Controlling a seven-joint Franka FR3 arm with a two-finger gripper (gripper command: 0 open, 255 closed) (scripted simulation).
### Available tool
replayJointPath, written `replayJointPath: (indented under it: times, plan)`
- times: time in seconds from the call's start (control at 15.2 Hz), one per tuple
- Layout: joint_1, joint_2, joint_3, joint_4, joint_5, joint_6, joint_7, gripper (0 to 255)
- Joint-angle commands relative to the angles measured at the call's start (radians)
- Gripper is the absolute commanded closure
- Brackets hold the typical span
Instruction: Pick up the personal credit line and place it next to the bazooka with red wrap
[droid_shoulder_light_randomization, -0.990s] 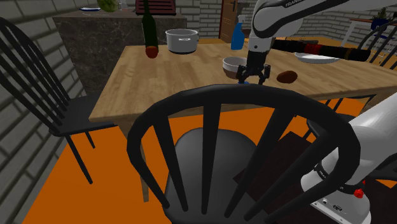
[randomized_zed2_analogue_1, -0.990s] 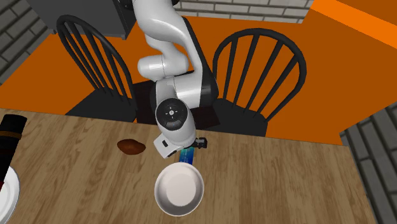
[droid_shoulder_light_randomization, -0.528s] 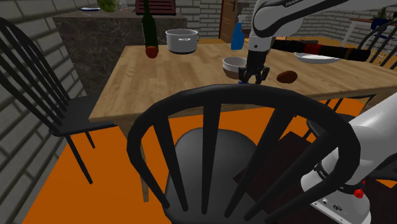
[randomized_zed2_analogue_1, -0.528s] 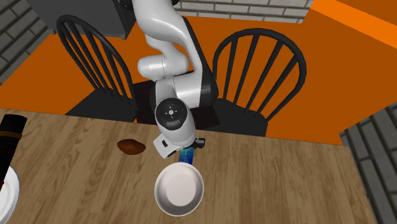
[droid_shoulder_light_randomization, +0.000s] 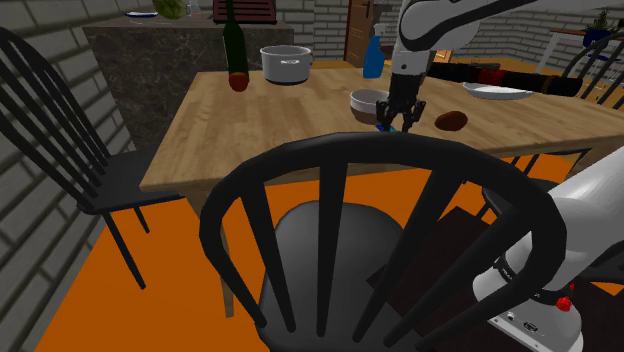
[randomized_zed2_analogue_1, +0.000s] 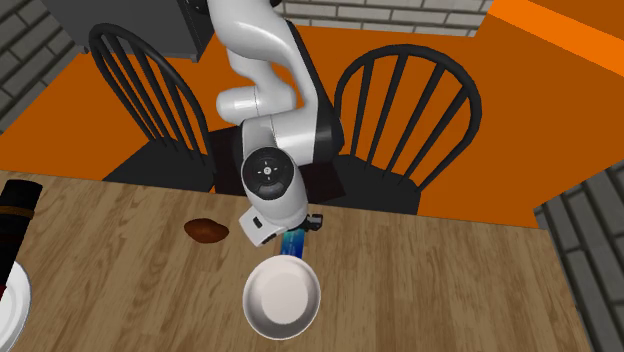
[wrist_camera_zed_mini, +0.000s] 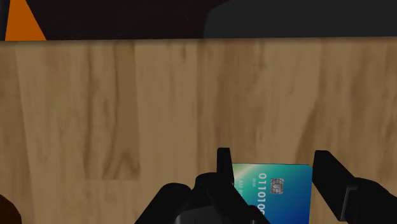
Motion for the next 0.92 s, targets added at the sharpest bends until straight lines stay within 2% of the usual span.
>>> replayJointPath:
  times: [0.0,0.86]
  plan:
    - [0.0,-0.006,0.0,0.02,0.0,-0.027,0.003,255]
    - [-0.002,-0.028,-0.007,0.175,-0.005,-0.203,0.015,255]
